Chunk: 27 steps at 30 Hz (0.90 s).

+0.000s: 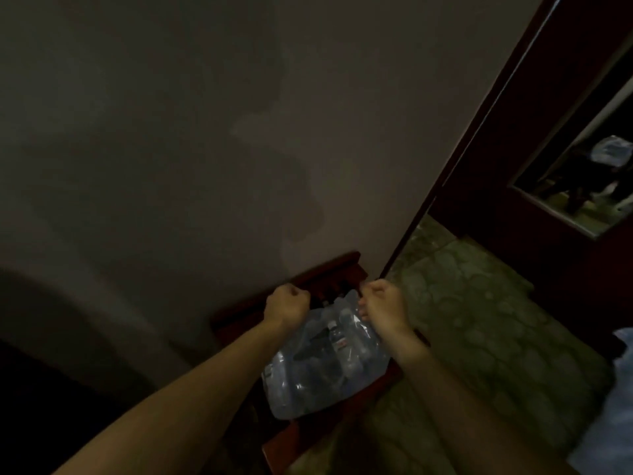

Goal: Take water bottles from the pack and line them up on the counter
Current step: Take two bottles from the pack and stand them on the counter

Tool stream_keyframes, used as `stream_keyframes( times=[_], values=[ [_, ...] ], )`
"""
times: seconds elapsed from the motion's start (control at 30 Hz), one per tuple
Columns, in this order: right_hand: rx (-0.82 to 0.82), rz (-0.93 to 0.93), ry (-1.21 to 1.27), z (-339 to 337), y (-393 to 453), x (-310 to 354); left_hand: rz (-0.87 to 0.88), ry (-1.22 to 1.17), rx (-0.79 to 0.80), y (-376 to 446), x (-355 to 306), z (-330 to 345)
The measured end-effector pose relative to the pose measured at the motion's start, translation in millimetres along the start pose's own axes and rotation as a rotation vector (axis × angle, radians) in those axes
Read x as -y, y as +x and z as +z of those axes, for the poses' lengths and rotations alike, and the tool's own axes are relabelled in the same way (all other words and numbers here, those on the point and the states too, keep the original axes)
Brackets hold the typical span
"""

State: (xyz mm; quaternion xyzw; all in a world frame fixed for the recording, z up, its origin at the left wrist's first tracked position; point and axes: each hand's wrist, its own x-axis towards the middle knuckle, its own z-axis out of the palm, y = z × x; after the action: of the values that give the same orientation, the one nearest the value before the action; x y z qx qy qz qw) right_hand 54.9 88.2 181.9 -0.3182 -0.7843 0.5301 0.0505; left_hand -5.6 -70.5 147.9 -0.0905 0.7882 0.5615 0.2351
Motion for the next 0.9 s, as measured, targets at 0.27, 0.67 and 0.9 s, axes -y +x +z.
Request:
stream_keyframes(
  times=[0.27, 0.67, 0.9],
  values=[
    [0.396, 0.254, -0.15, 46, 68, -75, -0.237, -0.147, 0.077, 45, 55, 46],
    [0.765, 0.421, -0.34, 104, 148, -191, -0.477, -0.063, 0.119, 97, 126, 140],
    [0.751, 0.525, -0.637, 123, 182, -221, -0.524, 0.067, 0.076, 130, 131, 164]
  ],
)
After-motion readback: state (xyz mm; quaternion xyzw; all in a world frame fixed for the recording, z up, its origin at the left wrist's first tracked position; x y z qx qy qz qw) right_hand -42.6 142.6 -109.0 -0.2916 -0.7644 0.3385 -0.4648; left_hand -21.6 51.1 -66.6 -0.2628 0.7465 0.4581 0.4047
